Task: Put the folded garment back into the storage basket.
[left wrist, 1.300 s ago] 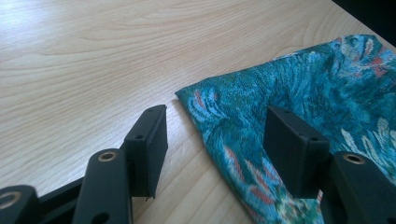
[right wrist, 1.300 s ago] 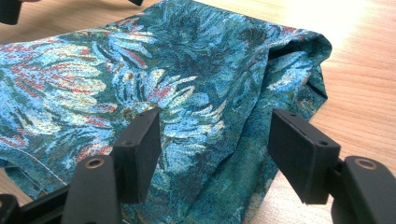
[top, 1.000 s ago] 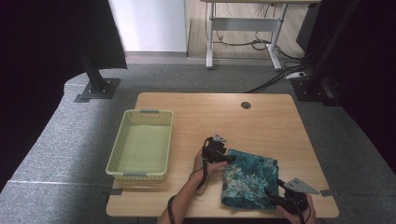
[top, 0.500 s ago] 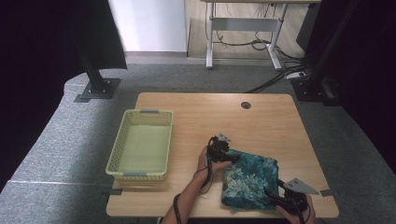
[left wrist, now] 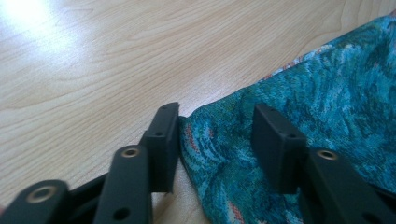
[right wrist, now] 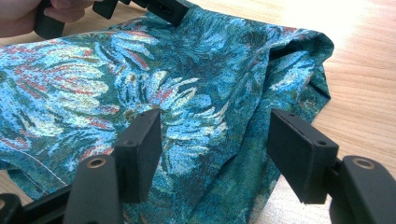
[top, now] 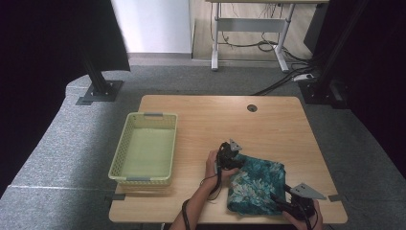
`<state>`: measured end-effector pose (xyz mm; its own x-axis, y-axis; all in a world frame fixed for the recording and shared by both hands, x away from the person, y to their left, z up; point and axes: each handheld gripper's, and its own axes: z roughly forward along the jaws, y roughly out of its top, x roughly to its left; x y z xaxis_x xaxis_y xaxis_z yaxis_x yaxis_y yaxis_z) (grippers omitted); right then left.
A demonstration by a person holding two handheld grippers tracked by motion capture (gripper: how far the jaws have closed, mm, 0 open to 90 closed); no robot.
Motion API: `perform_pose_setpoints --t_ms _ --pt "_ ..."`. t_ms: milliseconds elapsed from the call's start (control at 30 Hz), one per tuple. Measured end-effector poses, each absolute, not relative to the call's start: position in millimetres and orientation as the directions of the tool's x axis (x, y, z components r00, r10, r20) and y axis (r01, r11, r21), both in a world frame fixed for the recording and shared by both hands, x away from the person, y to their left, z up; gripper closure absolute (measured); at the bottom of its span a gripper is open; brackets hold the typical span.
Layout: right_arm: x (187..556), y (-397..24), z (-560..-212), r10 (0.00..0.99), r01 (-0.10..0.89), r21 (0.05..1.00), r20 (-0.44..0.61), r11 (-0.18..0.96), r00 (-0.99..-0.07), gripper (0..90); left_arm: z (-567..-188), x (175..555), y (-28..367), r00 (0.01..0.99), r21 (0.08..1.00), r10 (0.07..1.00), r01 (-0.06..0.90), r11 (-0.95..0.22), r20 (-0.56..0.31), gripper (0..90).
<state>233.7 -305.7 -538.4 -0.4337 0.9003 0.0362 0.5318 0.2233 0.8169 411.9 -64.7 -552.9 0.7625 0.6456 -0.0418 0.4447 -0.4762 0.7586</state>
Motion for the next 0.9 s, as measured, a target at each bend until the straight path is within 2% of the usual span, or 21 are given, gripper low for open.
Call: perform_pose_setpoints --t_ms 200,467,567,900 --pt "234 -306 -538 0.901 0.532 0.817 0.035 0.224 -0.433 34.9 -553 409 -66 0.782 0.760 0.621 0.434 -0.483 -0.052 69.4" --pt "234 -306 -538 0.903 0.532 0.817 0.033 0.223 -0.428 35.0 -553 409 -65 0.790 0.761 0.607 0.443 -0.474 -0.082 79.9" --pt "234 -308 -537 0.912 0.541 0.816 0.041 0.205 -0.408 33.1 -553 410 -64 0.786 0.761 0.610 0.458 -0.459 -0.105 81.5" --pt "233 -313 -529 0.938 0.601 0.788 0.093 0.135 -0.333 16.6 -552 413 -56 0.784 0.767 0.588 0.498 -0.404 -0.199 82.8"
